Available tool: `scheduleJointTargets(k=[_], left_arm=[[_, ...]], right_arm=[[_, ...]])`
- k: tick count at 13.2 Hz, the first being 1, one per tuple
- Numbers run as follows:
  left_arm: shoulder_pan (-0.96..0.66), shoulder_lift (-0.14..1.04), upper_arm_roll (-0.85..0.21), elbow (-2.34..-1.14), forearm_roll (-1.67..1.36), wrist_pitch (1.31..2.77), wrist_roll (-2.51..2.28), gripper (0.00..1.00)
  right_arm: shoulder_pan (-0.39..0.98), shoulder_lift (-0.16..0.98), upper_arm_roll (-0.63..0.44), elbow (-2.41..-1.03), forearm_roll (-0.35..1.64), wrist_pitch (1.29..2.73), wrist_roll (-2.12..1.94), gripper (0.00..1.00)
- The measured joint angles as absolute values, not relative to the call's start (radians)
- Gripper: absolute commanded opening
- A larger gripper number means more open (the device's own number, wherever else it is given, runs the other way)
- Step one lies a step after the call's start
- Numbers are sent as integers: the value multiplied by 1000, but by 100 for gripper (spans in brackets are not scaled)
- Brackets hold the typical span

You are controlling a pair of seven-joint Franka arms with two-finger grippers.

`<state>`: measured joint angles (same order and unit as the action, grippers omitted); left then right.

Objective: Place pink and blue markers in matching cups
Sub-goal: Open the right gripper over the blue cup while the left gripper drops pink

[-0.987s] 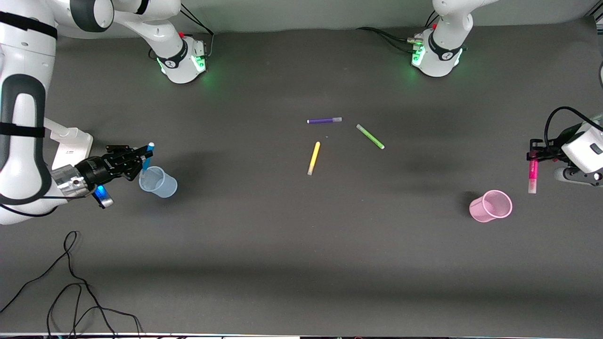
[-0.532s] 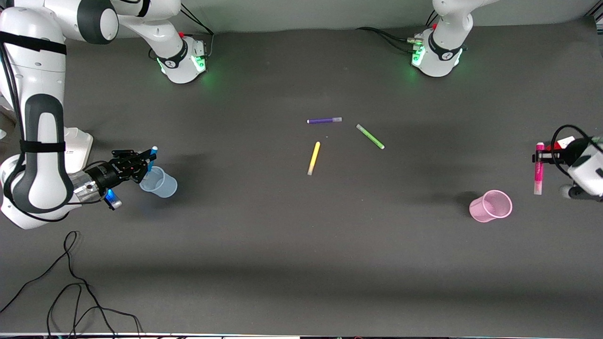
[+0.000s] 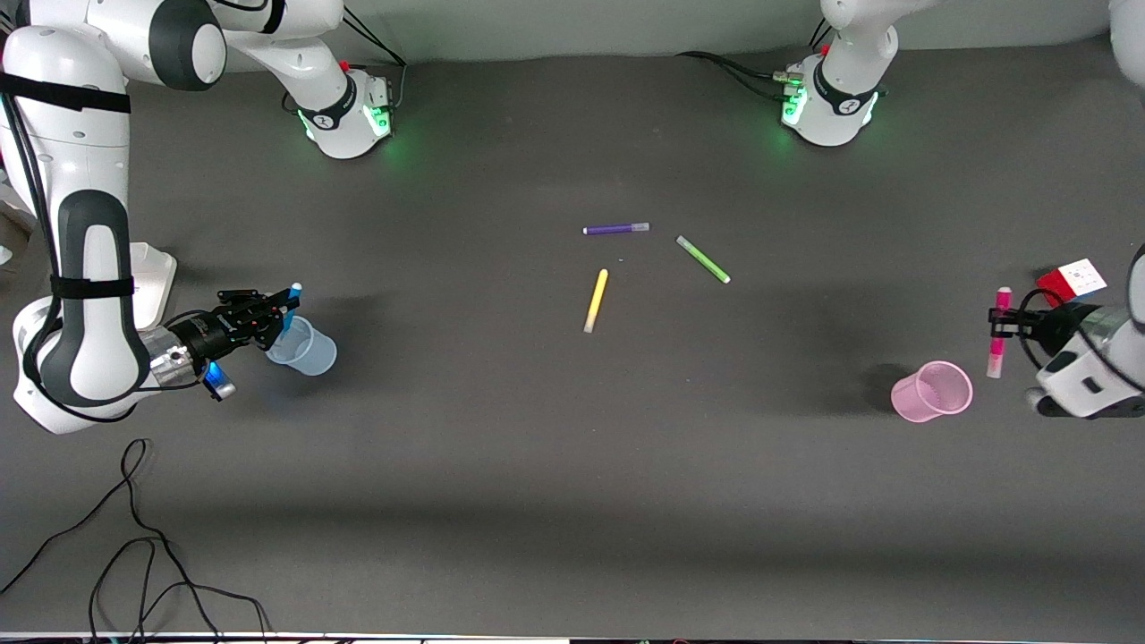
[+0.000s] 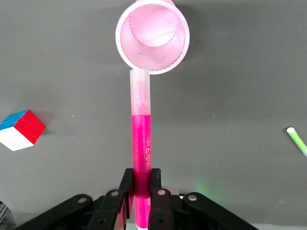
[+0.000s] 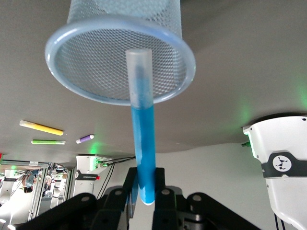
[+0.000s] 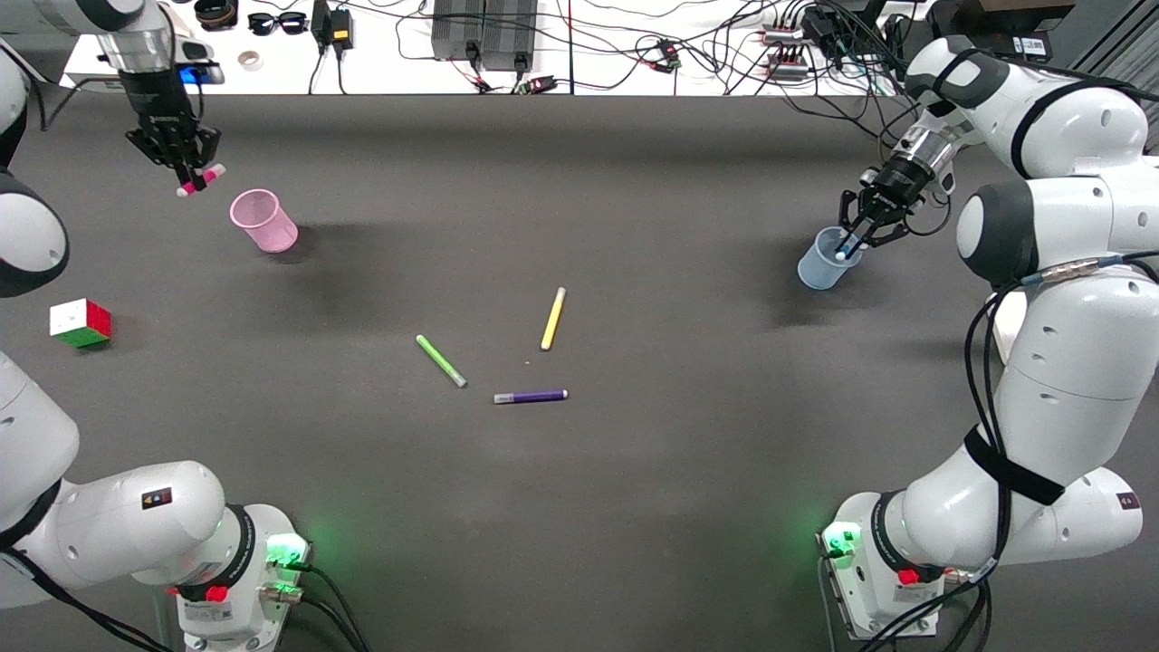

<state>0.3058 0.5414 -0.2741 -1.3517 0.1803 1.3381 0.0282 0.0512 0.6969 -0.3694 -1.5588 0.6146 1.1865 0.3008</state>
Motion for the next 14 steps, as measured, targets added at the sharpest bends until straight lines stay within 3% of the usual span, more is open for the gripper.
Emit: scheduleJointTargets(k=[1, 7, 12, 14], left_arm=[[302, 559, -274, -1347, 181, 1335, 25, 0], [295, 657, -274, -1306, 186, 1336, 22, 0], [275, 728, -275, -1297, 223, 1394, 22, 0], [275, 747, -275, -1297, 232, 1417, 22, 0]], right_arm=[[51, 698, -369, -1559, 615, 1196, 300, 99], [54, 672, -369, -1527, 615, 1197, 290, 100], [73, 487, -368, -1410, 492, 1154, 290, 100], [119, 397, -368, -1396, 411, 1200, 290, 100]])
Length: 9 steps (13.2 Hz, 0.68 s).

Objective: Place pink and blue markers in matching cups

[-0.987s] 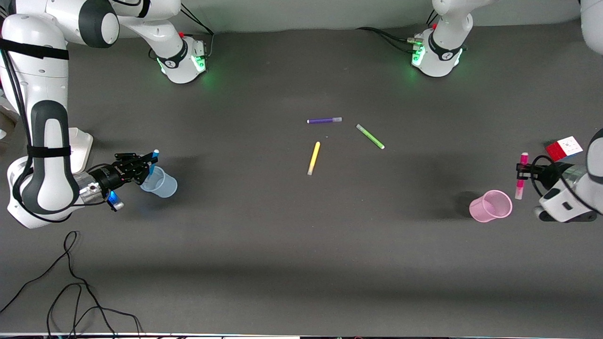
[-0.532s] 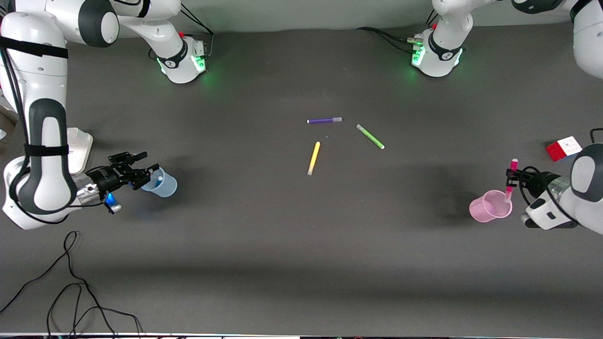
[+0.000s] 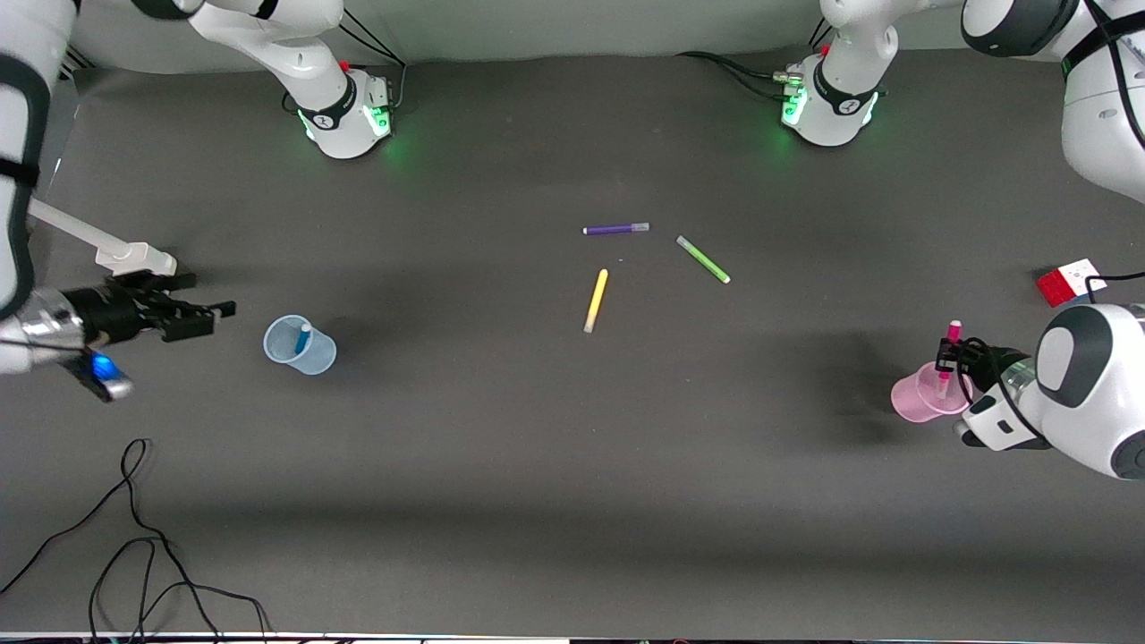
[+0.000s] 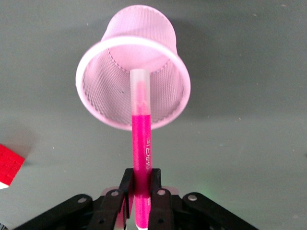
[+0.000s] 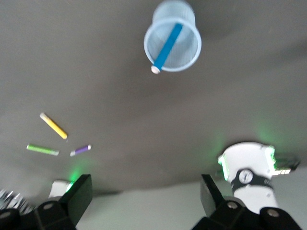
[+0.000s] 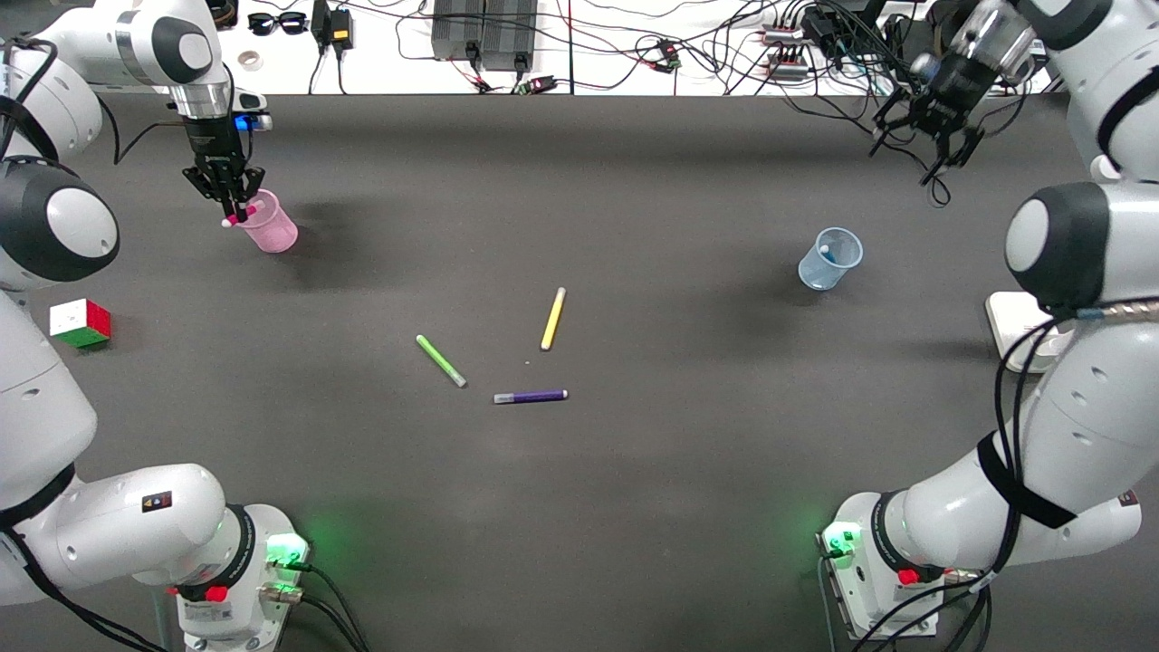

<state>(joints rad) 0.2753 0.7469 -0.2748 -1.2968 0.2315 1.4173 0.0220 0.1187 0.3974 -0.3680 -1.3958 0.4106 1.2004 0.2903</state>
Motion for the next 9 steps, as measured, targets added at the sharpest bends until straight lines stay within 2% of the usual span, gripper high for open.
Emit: scheduleJointTargets(k=[1, 2, 3, 4, 5, 6, 9], left_arm=[[275, 753, -275, -1297, 237, 1429, 22, 0], [275, 759, -275, -1296, 241, 1434, 22, 18], [275, 764, -275, -1296, 245, 1443, 22, 44], [275, 768, -275, -1296, 252, 1449, 22, 66], [275, 769, -275, -1295, 259, 1450, 22, 81], [275, 769, -275, -1292, 261, 1451, 22, 99], [275, 768, -275, -1247, 262, 1434, 22, 100]], right_arm=[[154, 352, -368, -1395, 370, 1247, 291, 100], [189, 310, -368, -1394, 332, 1294, 296, 100], [215, 267, -368, -1393, 300, 1343, 298, 100], [224, 228, -368, -1392, 280, 1381, 298, 100], [223, 194, -369, -1388, 274, 1404, 298, 100], [221, 168, -369, -1378, 270, 1416, 298, 100], [222, 147, -366, -1360, 254, 1414, 291, 100]])
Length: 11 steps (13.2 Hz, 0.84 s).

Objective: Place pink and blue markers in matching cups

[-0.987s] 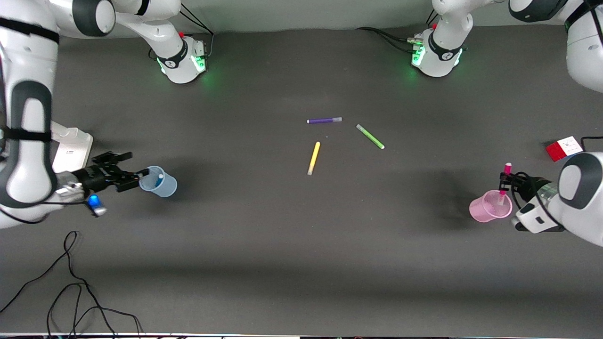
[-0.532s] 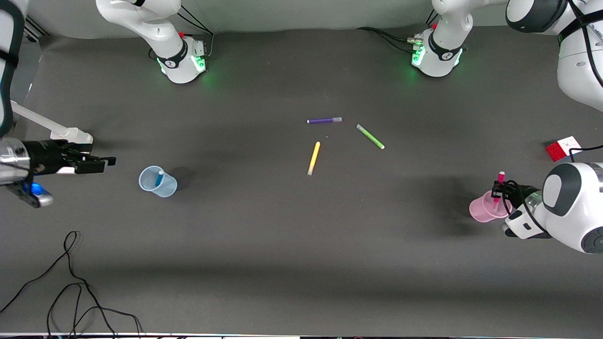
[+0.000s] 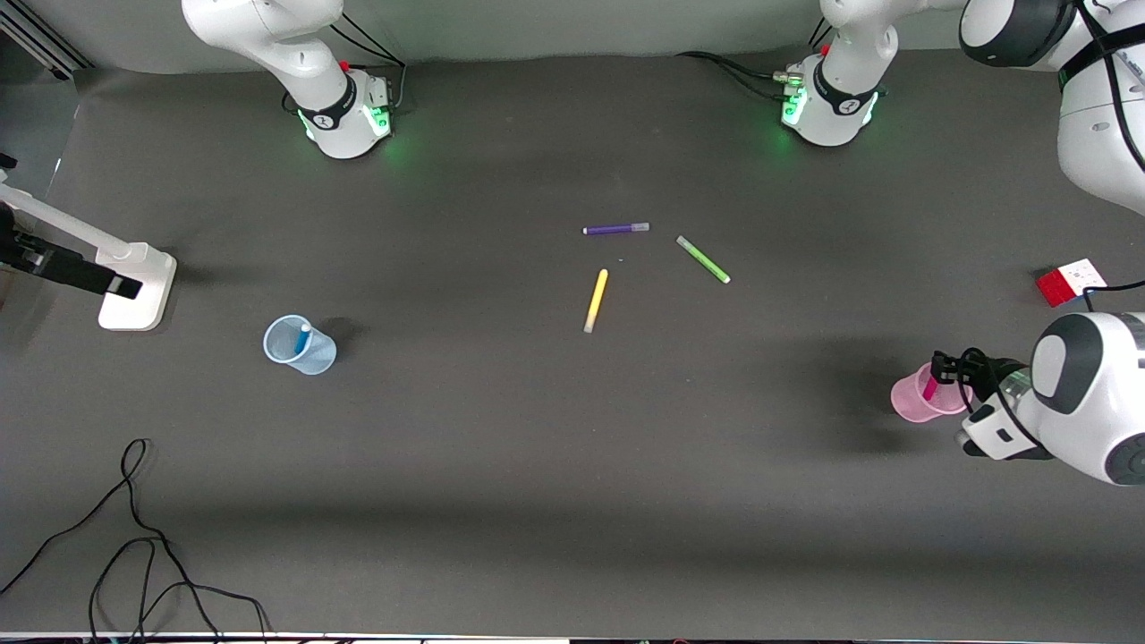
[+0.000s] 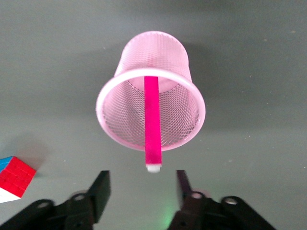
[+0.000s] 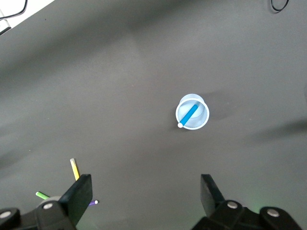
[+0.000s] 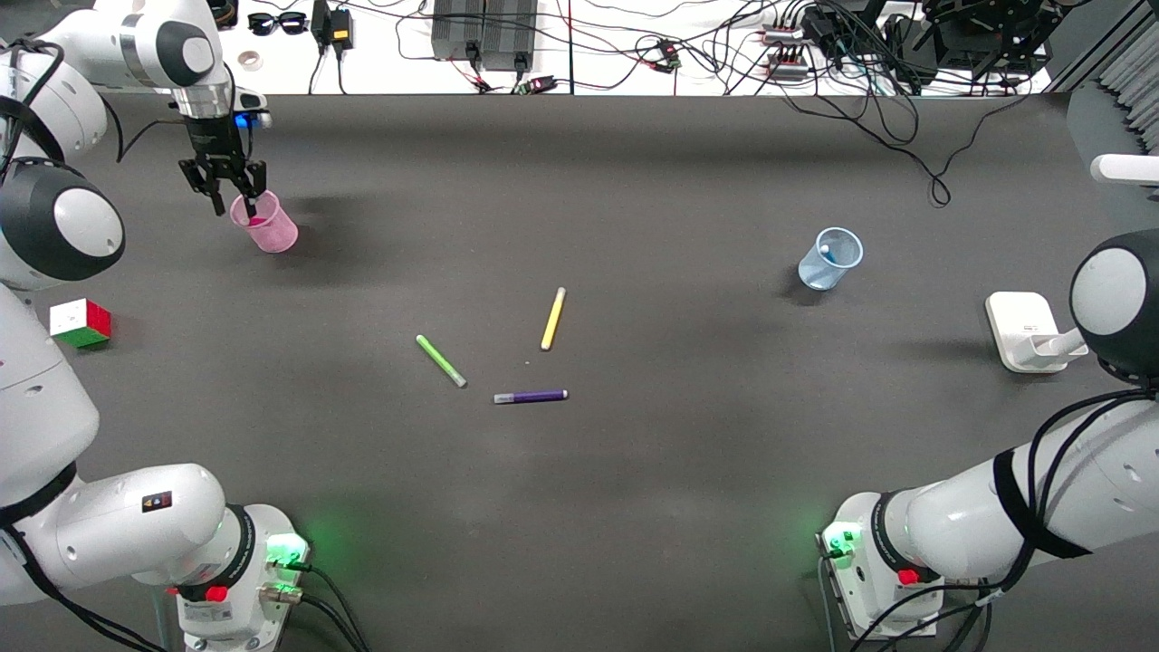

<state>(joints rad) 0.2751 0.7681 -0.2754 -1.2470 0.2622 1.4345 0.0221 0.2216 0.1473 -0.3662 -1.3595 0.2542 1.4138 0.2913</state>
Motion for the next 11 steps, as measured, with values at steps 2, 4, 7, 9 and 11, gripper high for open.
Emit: scheduleJointTargets(k=[2, 4, 7, 9, 11], left_arm=[[270, 766, -278, -1189, 262, 1372, 22, 100], [261, 761, -278, -1114, 263, 1302, 22, 100], [259, 729, -281, -1061, 245, 1258, 22, 100], [261, 671, -281, -1057, 203, 1258, 23, 100], [260, 594, -286, -1067, 187, 1264, 23, 100]], right_arm=[[212, 142, -332, -1370, 171, 1407, 229, 100], [84, 93, -166, -1430, 113, 1427, 104, 100], [-75, -71, 31, -1616, 102, 1552, 34, 100], [-45, -137, 38, -1681, 101, 1569, 26, 100], [-4, -145, 17, -1703, 96, 1573, 26, 100]])
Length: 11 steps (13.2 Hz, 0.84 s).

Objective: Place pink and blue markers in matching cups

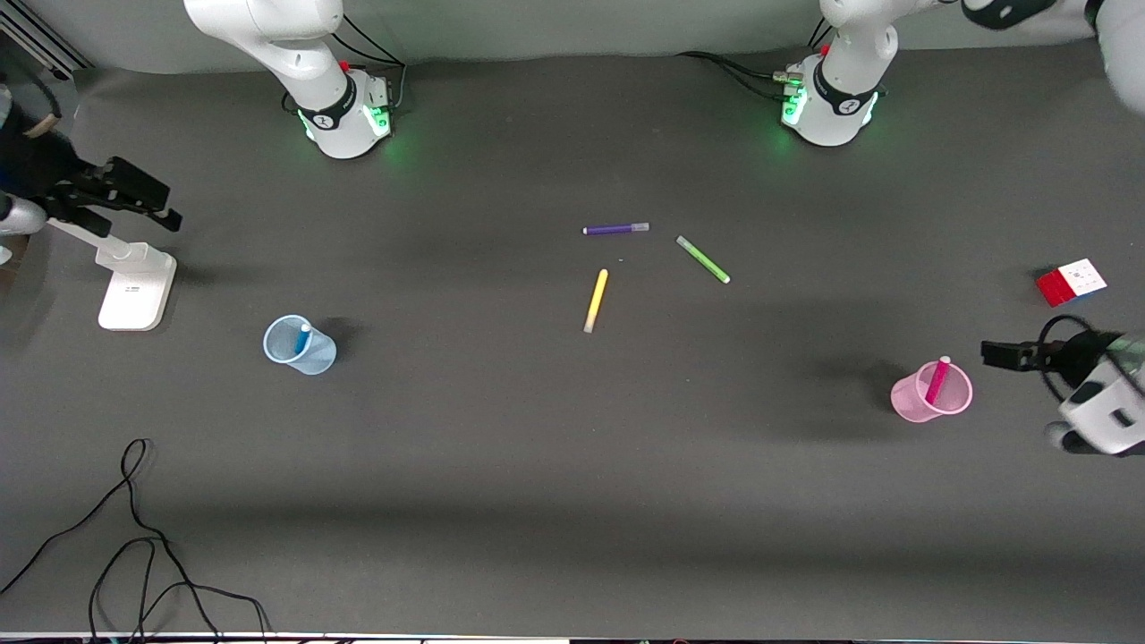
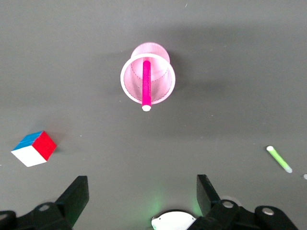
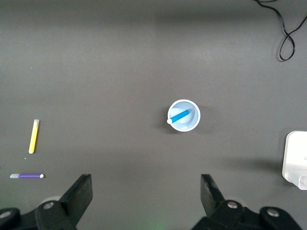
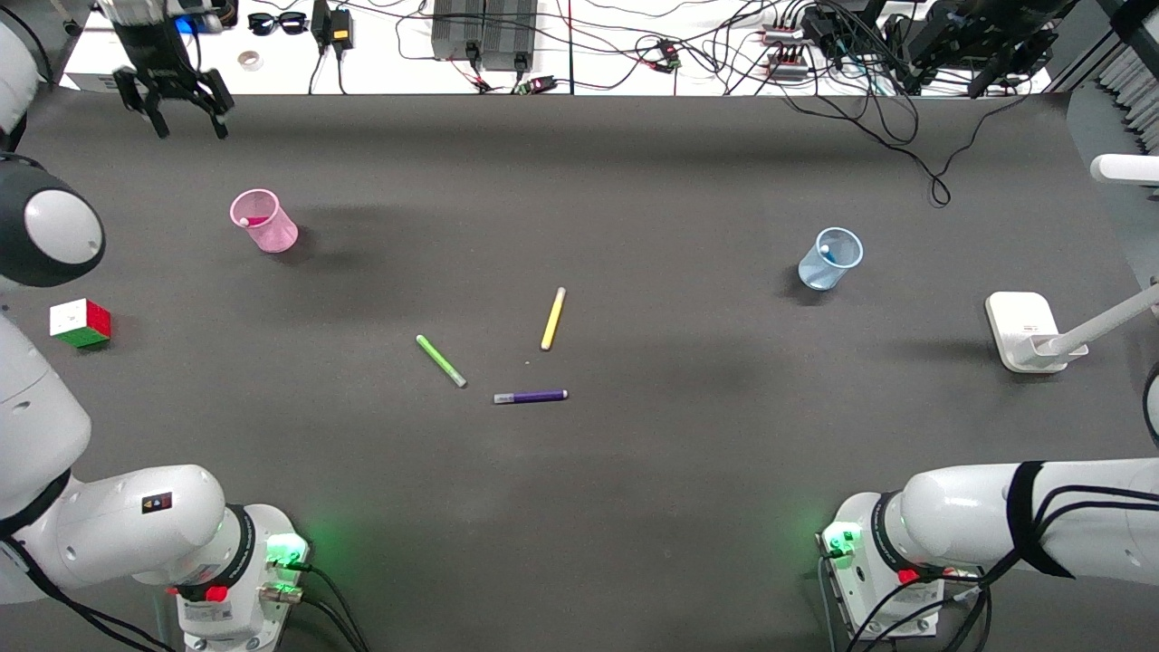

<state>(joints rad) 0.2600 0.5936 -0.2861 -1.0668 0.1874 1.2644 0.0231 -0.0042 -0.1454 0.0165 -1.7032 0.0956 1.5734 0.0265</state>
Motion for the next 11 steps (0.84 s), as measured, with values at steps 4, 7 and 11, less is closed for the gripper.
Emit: scheduleJointTargets(k=[4, 7, 11], left_arm=[[259, 392, -291, -1236, 145, 1371, 23, 100], [259, 229, -287, -1458, 97, 1506, 23, 100], [139, 75, -163, -1609, 40, 1563, 23, 100]], right_arm=[[-2, -130, -14, -1716, 67, 1587, 22, 100], [-1, -127, -19, -1715, 56, 1585, 20, 100], [69, -103, -82, -1709, 56, 1567, 20, 100]])
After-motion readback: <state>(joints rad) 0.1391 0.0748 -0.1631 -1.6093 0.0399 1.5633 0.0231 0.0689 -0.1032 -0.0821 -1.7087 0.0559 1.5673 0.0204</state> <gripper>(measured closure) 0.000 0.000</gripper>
